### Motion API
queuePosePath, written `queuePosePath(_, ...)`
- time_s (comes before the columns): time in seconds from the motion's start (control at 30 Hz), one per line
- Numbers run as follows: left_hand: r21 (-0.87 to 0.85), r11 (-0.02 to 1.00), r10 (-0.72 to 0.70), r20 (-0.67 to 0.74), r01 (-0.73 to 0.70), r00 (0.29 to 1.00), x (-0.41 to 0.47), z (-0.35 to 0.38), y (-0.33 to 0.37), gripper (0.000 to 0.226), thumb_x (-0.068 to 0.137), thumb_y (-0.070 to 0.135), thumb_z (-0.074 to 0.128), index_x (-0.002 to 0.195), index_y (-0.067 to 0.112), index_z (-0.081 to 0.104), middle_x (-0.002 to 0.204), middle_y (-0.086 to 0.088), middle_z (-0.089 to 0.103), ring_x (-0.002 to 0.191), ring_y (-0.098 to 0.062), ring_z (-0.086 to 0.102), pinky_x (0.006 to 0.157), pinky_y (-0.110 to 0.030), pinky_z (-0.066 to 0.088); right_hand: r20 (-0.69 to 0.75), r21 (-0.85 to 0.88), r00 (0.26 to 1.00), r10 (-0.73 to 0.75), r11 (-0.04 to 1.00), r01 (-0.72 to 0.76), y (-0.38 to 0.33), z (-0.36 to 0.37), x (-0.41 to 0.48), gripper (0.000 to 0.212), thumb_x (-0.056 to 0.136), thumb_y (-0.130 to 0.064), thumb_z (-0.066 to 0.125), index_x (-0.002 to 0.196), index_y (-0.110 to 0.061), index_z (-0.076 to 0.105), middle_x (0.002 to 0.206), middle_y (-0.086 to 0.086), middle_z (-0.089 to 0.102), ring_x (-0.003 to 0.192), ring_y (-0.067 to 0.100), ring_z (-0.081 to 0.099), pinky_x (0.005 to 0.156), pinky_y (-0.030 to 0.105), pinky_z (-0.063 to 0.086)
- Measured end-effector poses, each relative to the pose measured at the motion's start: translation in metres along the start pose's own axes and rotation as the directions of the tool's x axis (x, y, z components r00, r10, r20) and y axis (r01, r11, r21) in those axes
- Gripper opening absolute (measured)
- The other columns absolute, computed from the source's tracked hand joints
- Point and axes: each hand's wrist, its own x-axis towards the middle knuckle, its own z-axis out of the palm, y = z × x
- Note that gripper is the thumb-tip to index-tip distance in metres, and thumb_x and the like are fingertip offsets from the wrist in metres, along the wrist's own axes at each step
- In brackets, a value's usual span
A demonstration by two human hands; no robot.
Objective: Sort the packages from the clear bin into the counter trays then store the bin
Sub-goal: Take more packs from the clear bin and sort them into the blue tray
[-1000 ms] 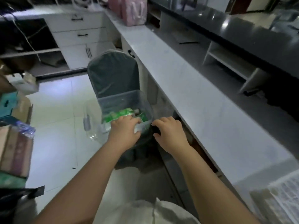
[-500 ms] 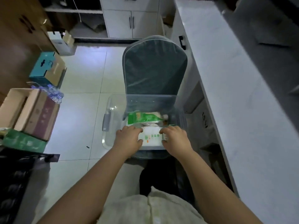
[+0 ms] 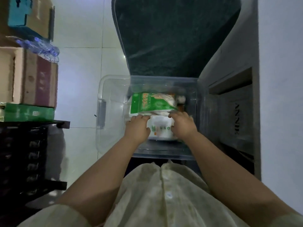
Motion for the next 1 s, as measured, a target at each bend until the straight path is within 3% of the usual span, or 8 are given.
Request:
queuePosePath(0.2,0.078,0.993,0.093,0.013,-0.094,0.996,0.098,0.023,-0.012,0.057,0.081,0.018,0.062,0.136,0.020,0.047,0.137,-0.012,0.046,0.123,-0.034,0.041,0.094,-0.044,0.039,0.059,0.036,0.997,0.058,0.998,-0.061,0.029,0.044,0.056,0.055,0.079,-0.005,0.060,0.131,-0.016,0.045,0.136,0.011,0.044,0.119,0.033,0.037,0.094,0.041,0.039)
queuePosePath(0.3,0.130,0.978,0.159,0.037,-0.163,0.987,0.134,0.035,-0.018,0.065,0.078,0.021,0.065,0.139,0.022,0.043,0.142,-0.015,0.040,0.130,-0.035,0.033,0.101,-0.050,0.034,0.107,-0.067,0.985,0.135,0.989,-0.129,0.034,0.069,0.074,0.059,0.078,-0.002,0.053,0.134,-0.016,0.040,0.141,0.012,0.040,0.123,0.036,0.035,0.102,0.045,0.033)
queuePosePath(0.4,0.192,0.960,0.196,0.069,-0.206,0.978,0.150,0.048,-0.020,0.074,0.076,0.024,0.069,0.143,0.022,0.035,0.146,-0.016,0.033,0.133,-0.037,0.027,0.104,-0.053,0.030,0.059,-0.143,0.980,0.192,0.973,-0.182,0.037,0.085,0.082,0.057,0.079,-0.003,0.051,0.134,-0.017,0.040,0.141,0.011,0.042,0.124,0.035,0.034,0.105,0.047,0.030)
queuePosePath(0.57,0.175,0.963,0.212,-0.022,-0.205,0.977,0.148,0.048,-0.019,0.065,0.080,0.007,0.060,0.140,0.022,0.040,0.143,-0.014,0.039,0.127,-0.036,0.035,0.096,-0.050,0.036,-0.008,-0.198,0.997,0.073,0.977,-0.073,0.042,0.088,0.076,0.036,0.083,-0.012,0.055,0.119,-0.018,0.056,0.131,0.008,0.052,0.123,0.033,0.038,0.098,0.040,0.029)
queuePosePath(0.67,0.088,0.974,0.216,-0.053,-0.210,0.975,0.139,0.027,-0.016,0.057,0.084,0.011,0.057,0.139,0.024,0.045,0.138,-0.009,0.049,0.123,-0.033,0.043,0.092,-0.045,0.038,-0.130,-0.202,0.988,-0.080,0.978,0.053,0.037,0.075,0.057,0.020,0.076,-0.010,0.066,0.095,-0.014,0.066,0.105,0.009,0.062,0.106,0.032,0.050,0.092,0.040,0.031)
queuePosePath(0.8,-0.009,0.958,0.278,-0.201,-0.285,0.940,0.108,-0.011,-0.001,0.048,0.085,0.007,0.054,0.130,0.022,0.058,0.116,-0.010,0.061,0.109,-0.034,0.049,0.082,-0.042,0.044,-0.441,-0.211,0.840,-0.317,0.946,0.246,0.022,0.047,0.030,0.010,0.070,-0.004,0.065,0.075,-0.012,0.064,0.078,0.006,0.059,0.076,0.029,0.055,0.081,0.039,0.034)
queuePosePath(0.9,-0.032,0.930,0.344,-0.268,-0.365,0.900,0.075,-0.036,0.014,0.043,0.082,0.006,0.059,0.124,0.017,0.064,0.104,-0.011,0.062,0.099,-0.034,0.052,0.079,-0.040,0.045,-0.594,-0.195,0.738,-0.320,0.948,0.254,0.009,0.016,0.016,0.018,0.064,0.002,0.069,0.073,-0.011,0.062,0.073,0.006,0.058,0.070,0.027,0.053,0.075,0.038,0.035)
queuePosePath(1.0,0.022,0.925,0.372,-0.262,-0.380,0.890,0.046,-0.057,0.029,0.042,0.085,0.012,0.058,0.127,0.019,0.061,0.111,-0.009,0.061,0.103,-0.032,0.051,0.083,-0.043,0.046,-0.681,-0.166,0.664,-0.309,0.948,0.271,-0.001,-0.021,0.000,0.014,0.067,-0.001,0.071,0.070,-0.010,0.061,0.069,0.007,0.058,0.067,0.027,0.052,0.064,0.036,0.033)
